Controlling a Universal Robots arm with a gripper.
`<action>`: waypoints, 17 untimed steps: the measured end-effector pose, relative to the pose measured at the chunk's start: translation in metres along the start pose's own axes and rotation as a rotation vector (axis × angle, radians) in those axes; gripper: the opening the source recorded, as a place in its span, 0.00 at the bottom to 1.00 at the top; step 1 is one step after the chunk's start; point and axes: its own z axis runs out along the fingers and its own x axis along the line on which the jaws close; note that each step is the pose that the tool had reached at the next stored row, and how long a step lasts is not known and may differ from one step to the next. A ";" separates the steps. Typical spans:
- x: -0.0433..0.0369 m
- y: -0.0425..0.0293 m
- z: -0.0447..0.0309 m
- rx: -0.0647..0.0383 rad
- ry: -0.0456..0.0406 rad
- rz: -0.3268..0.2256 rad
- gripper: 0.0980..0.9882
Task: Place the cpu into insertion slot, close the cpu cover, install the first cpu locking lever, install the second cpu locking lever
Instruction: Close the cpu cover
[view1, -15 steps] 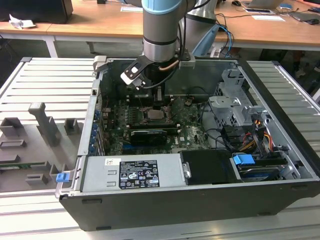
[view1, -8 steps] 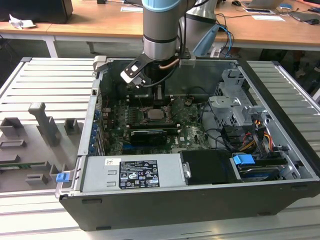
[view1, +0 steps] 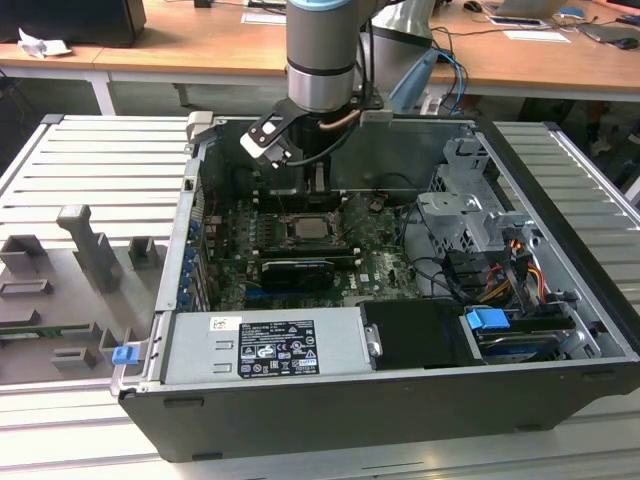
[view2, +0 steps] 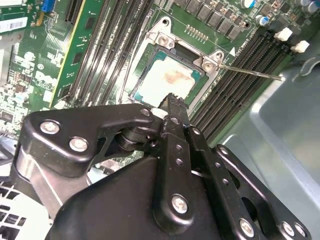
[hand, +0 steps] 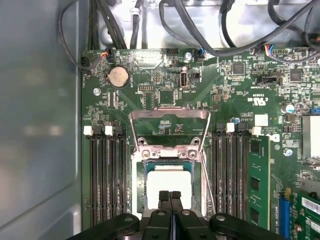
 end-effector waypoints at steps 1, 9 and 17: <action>0.0001 0.0000 -0.0006 0.000 0.0002 0.000 0.01; 0.0008 0.0004 -0.0117 0.000 -0.0003 0.000 0.01; 0.0012 0.0005 -0.0152 0.000 -0.0003 0.000 0.01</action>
